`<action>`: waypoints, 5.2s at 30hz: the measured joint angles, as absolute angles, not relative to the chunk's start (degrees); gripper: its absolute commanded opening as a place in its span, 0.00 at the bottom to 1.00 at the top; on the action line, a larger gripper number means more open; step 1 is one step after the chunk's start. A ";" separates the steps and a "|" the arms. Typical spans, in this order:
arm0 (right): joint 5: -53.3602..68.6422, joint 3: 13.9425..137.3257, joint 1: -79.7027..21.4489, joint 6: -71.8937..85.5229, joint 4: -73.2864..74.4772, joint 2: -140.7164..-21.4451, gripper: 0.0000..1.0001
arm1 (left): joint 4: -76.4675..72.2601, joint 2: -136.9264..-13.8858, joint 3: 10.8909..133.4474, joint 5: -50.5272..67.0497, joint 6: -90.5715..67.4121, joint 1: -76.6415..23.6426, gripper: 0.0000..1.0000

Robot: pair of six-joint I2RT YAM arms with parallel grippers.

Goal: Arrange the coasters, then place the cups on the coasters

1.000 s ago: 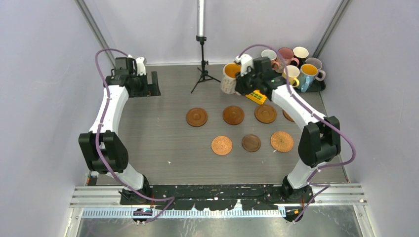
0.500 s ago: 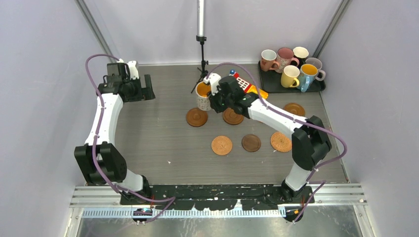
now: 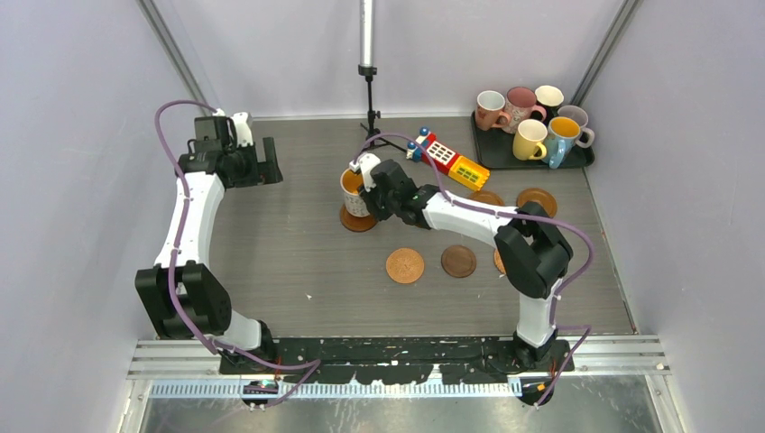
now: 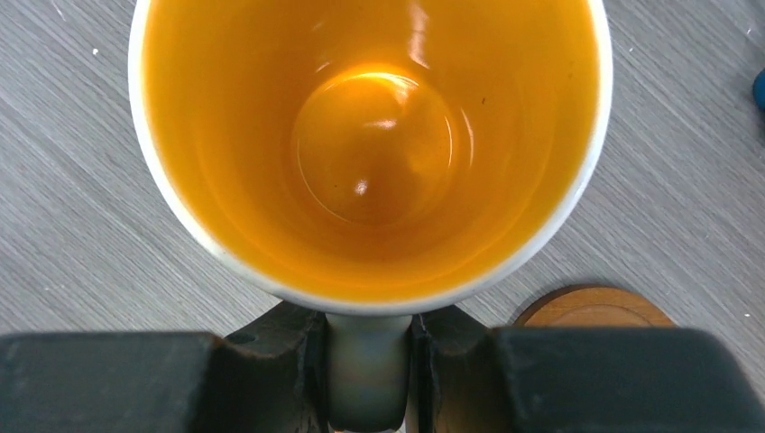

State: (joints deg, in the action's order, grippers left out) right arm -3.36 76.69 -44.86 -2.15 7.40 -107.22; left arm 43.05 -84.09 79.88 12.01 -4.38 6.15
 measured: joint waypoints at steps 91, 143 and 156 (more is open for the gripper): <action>24.75 99.81 9.72 -9.47 42.26 -98.80 0.65 | 44.47 -87.33 79.99 15.49 1.98 7.51 1.00; -2.94 133.40 16.56 -6.35 50.09 -137.80 0.38 | 48.49 -96.53 91.81 12.95 1.43 7.51 1.00; -3.57 133.40 16.53 -6.33 50.57 -138.04 0.31 | 48.58 -97.19 92.16 13.04 0.60 7.51 1.00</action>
